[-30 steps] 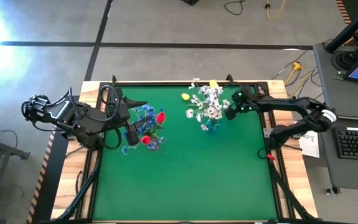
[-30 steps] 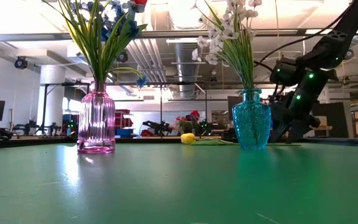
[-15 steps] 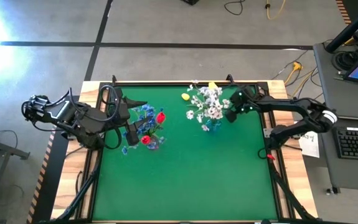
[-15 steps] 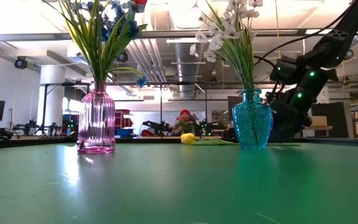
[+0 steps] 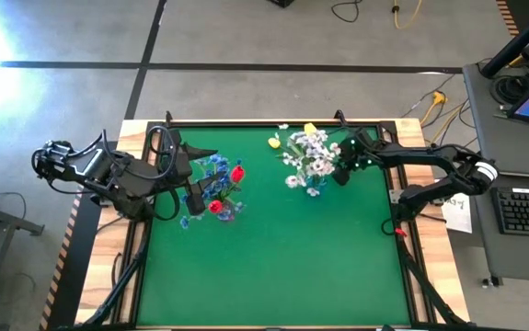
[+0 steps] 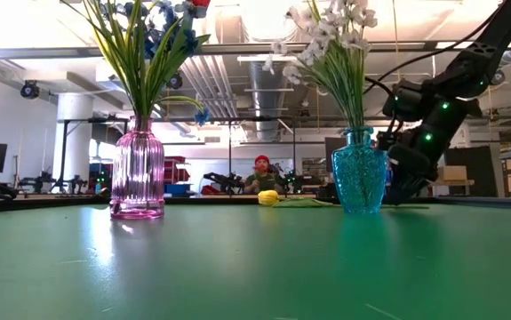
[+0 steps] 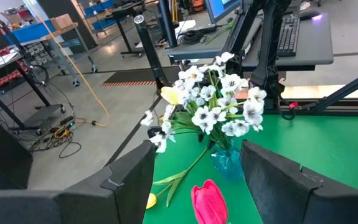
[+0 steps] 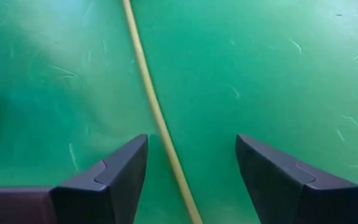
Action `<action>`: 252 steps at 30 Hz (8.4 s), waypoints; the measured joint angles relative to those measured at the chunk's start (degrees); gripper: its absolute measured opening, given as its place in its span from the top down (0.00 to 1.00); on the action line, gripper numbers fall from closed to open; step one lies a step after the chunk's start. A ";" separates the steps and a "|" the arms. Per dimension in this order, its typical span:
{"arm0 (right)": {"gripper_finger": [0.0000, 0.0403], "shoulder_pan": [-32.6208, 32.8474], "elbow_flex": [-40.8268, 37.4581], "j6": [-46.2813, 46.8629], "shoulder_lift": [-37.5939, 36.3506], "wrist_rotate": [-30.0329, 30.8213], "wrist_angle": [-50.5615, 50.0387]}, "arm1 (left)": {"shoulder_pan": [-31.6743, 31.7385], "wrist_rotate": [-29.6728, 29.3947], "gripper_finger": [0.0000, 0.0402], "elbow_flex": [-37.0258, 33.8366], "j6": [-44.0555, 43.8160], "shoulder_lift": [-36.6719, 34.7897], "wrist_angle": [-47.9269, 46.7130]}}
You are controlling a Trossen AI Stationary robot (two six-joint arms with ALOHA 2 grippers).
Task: Sort flowers into vase by color
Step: Put the yellow tulip into the blue vase
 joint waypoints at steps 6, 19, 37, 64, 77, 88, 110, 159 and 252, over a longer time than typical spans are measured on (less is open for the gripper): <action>0.50 0.00 -0.49 -0.36 0.00 0.04 0.02 | 0.00 0.00 0.44 0.00 0.00 0.00 0.00; 0.76 -0.02 -2.36 0.70 -0.09 0.65 1.73 | 0.00 0.00 0.44 0.00 -0.02 0.00 0.00; 0.98 -0.02 -3.03 2.70 -0.11 0.01 1.72 | 0.00 0.00 0.44 0.00 -0.02 0.02 -0.02; 0.97 0.88 4.01 33.16 -5.04 4.65 -25.53 | 0.00 0.00 0.44 0.00 -0.46 0.02 -0.22; 0.96 1.64 4.14 35.31 -10.28 4.34 -28.22 | 0.02 0.00 0.44 0.00 -0.24 0.02 -0.24; 0.77 4.72 4.21 35.82 -11.08 1.43 -36.43 | 0.02 -0.04 0.44 0.00 1.03 0.02 -0.15; 0.53 0.85 3.27 16.90 -1.78 10.12 0.56 | 0.02 -0.06 0.44 0.00 1.32 0.04 0.46; 0.97 -0.06 3.37 15.57 -6.68 19.83 -0.30 | 0.01 -0.06 0.44 0.00 1.01 0.04 0.49; 0.97 61.45 27.15 0.86 -16.15 15.28 35.97 | 0.53 11.16 0.44 0.02 18.76 23.33 43.32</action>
